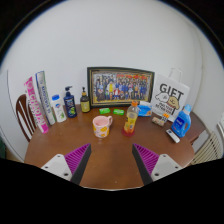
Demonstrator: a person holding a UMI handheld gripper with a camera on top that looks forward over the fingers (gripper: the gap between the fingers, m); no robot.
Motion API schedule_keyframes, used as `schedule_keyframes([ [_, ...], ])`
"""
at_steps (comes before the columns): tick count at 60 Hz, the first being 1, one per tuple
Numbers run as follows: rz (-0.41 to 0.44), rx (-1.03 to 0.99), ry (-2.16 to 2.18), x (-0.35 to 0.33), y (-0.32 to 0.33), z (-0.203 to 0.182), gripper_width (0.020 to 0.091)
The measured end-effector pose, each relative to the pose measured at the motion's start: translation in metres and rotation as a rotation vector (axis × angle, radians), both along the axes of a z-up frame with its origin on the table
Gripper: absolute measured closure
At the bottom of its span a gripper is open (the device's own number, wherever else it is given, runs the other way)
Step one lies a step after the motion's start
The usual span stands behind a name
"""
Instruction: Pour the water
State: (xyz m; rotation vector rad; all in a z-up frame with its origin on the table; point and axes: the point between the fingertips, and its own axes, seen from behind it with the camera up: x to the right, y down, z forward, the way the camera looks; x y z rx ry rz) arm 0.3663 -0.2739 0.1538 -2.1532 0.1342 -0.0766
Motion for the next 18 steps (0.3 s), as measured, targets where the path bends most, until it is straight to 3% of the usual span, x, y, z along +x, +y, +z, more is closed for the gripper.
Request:
schedule_keyframes([
  [18,0.014,0.006,0.002,-0.013,-0.05,0.012,0.0251],
])
